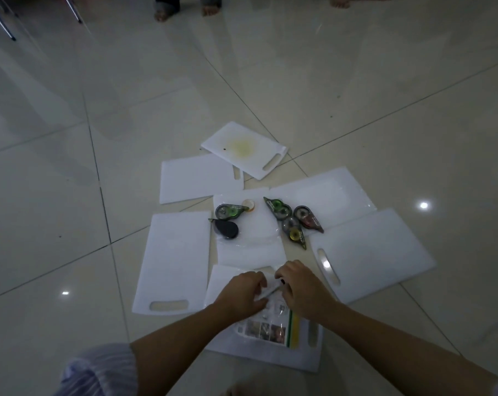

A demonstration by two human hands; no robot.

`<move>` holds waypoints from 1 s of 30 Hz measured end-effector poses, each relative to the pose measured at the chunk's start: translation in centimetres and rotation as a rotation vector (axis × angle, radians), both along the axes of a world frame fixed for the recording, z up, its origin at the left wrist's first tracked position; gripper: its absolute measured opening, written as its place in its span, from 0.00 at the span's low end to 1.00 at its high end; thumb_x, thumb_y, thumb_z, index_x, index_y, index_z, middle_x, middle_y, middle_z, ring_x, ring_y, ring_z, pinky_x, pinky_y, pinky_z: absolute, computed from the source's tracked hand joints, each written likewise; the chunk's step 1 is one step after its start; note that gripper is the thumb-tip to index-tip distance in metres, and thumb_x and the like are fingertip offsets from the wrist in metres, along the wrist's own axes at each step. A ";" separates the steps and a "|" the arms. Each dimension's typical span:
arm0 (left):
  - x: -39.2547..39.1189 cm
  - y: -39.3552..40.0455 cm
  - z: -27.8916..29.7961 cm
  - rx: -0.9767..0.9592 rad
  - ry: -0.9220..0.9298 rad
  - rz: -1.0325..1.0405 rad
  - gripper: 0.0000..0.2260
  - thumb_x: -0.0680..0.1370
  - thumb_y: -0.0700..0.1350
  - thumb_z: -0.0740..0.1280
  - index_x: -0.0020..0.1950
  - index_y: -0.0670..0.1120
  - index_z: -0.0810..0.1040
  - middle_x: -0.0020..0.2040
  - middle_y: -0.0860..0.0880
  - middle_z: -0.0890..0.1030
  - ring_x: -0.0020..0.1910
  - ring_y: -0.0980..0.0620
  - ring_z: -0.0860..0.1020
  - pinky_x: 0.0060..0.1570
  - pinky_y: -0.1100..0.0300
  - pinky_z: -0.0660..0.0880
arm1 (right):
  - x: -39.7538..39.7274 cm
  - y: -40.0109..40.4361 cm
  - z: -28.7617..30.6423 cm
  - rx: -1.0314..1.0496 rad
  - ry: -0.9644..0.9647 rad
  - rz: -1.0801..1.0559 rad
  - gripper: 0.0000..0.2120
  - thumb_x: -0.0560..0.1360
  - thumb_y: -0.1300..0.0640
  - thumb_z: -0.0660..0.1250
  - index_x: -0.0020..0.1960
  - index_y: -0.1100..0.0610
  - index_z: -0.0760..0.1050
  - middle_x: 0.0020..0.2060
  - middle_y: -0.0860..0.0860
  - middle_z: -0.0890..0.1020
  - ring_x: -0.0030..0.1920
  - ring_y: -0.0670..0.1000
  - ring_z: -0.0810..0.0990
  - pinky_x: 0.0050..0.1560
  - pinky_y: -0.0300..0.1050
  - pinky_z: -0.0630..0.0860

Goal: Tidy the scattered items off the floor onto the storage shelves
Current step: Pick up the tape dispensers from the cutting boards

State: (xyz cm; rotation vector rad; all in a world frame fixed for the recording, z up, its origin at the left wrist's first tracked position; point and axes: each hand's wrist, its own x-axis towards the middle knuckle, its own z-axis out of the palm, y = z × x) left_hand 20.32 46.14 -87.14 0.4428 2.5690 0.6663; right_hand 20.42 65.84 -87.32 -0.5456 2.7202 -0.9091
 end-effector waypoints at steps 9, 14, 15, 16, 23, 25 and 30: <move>-1.9 1.3 -0.2 0.226 0.065 0.344 0.04 0.78 0.38 0.61 0.46 0.43 0.66 0.42 0.46 0.70 0.36 0.51 0.69 0.38 0.57 0.65 | -1.5 2.8 -0.4 -0.095 -0.037 -0.438 0.09 0.75 0.65 0.64 0.54 0.58 0.77 0.47 0.50 0.77 0.49 0.48 0.76 0.50 0.41 0.74; -4.8 0.2 1.3 0.187 0.202 0.599 0.09 0.75 0.48 0.68 0.41 0.47 0.69 0.35 0.51 0.73 0.33 0.53 0.72 0.30 0.59 0.65 | -5.1 2.5 0.6 -0.077 0.014 -0.484 0.06 0.73 0.64 0.66 0.49 0.57 0.79 0.42 0.49 0.80 0.44 0.49 0.77 0.43 0.42 0.72; -5.5 -0.3 1.4 0.161 0.215 0.620 0.10 0.76 0.50 0.67 0.41 0.47 0.69 0.33 0.51 0.74 0.32 0.52 0.74 0.30 0.60 0.65 | -6.3 2.2 0.9 -0.073 0.041 -0.466 0.05 0.73 0.63 0.67 0.46 0.56 0.79 0.41 0.49 0.80 0.42 0.49 0.77 0.41 0.42 0.71; -6.1 -0.9 1.6 0.126 0.225 0.648 0.11 0.77 0.52 0.66 0.41 0.47 0.69 0.33 0.51 0.75 0.33 0.51 0.75 0.30 0.60 0.67 | -7.4 1.8 1.2 -0.065 0.077 -0.431 0.04 0.73 0.63 0.67 0.44 0.55 0.79 0.39 0.49 0.80 0.41 0.50 0.77 0.39 0.42 0.71; -9.2 -4.9 1.5 0.159 0.191 0.834 0.14 0.81 0.53 0.62 0.42 0.45 0.76 0.37 0.49 0.78 0.40 0.47 0.77 0.37 0.58 0.67 | -14.4 -4.3 1.8 0.145 0.230 -0.174 0.06 0.76 0.55 0.67 0.50 0.55 0.81 0.47 0.50 0.83 0.53 0.55 0.75 0.55 0.51 0.68; -9.6 -5.6 1.1 0.201 0.155 0.837 0.12 0.79 0.53 0.65 0.43 0.45 0.78 0.36 0.51 0.78 0.39 0.52 0.76 0.35 0.61 0.66 | -15.6 -6.0 1.3 0.266 0.255 -0.110 0.11 0.77 0.54 0.64 0.57 0.54 0.78 0.54 0.50 0.80 0.60 0.54 0.71 0.59 0.50 0.64; -8.6 -6.1 0.5 0.324 0.065 1.012 0.11 0.76 0.50 0.70 0.42 0.43 0.76 0.34 0.50 0.78 0.36 0.52 0.75 0.34 0.63 0.67 | -17.6 -7.9 -0.4 0.455 0.137 -0.048 0.20 0.78 0.59 0.61 0.69 0.50 0.70 0.76 0.51 0.62 0.77 0.59 0.51 0.74 0.59 0.48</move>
